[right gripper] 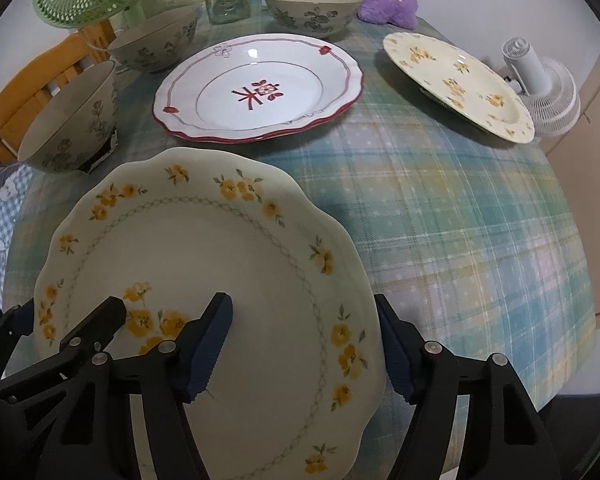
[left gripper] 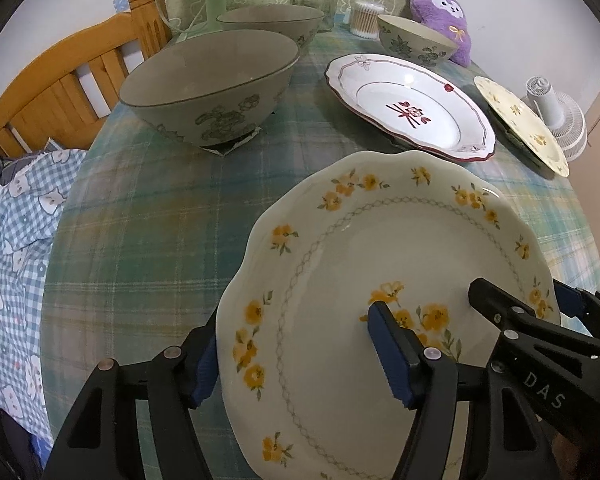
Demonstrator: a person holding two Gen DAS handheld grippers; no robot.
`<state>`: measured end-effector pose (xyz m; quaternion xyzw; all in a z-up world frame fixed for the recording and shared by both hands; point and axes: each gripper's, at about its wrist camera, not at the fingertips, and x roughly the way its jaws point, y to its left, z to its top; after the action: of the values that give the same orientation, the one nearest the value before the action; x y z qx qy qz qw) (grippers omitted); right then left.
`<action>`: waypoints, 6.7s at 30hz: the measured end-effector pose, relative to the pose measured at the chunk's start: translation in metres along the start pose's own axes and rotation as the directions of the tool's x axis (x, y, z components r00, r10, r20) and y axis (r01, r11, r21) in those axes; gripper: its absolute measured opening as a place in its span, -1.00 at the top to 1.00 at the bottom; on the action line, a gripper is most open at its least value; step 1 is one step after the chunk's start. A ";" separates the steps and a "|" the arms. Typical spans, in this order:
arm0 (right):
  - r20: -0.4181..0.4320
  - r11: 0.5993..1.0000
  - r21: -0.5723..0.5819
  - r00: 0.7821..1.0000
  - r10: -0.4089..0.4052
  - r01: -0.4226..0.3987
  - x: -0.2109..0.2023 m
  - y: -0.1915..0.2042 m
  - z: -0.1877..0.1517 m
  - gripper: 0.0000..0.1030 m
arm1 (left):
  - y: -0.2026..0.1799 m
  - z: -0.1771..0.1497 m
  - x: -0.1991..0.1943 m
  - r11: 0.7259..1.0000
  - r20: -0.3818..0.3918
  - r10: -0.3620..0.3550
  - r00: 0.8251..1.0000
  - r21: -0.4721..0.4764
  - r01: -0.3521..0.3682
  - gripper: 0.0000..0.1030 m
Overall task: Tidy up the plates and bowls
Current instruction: 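Close both grippers on the plate rim and lift the plate, then carry the plate over the smaller yellow-flowered plate and lower it on top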
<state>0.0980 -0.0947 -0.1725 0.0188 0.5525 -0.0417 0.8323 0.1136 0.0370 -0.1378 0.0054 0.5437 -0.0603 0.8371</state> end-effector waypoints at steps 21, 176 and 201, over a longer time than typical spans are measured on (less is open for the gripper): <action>0.008 0.999 0.008 0.999 0.045 -0.045 -0.008 -0.115 0.017 -0.42 | -0.109 0.009 -0.007 0.999 0.037 0.048 0.998 0.013 -0.048 -0.32; 0.076 0.997 0.057 0.996 -0.054 0.050 -0.022 -0.241 0.127 0.10 | -0.230 0.120 -0.002 0.992 0.111 0.127 0.986 0.001 -0.128 0.10; 0.023 0.987 0.125 0.994 -0.106 0.102 -0.032 -0.221 0.035 0.10 | -0.215 0.041 -0.007 0.988 0.057 0.087 0.995 0.119 -0.094 0.10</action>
<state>0.0976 -0.3163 -0.1257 0.0410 0.5366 -0.1194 0.8343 0.1252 -0.1793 -0.1020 0.0793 0.5163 -0.0553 0.8510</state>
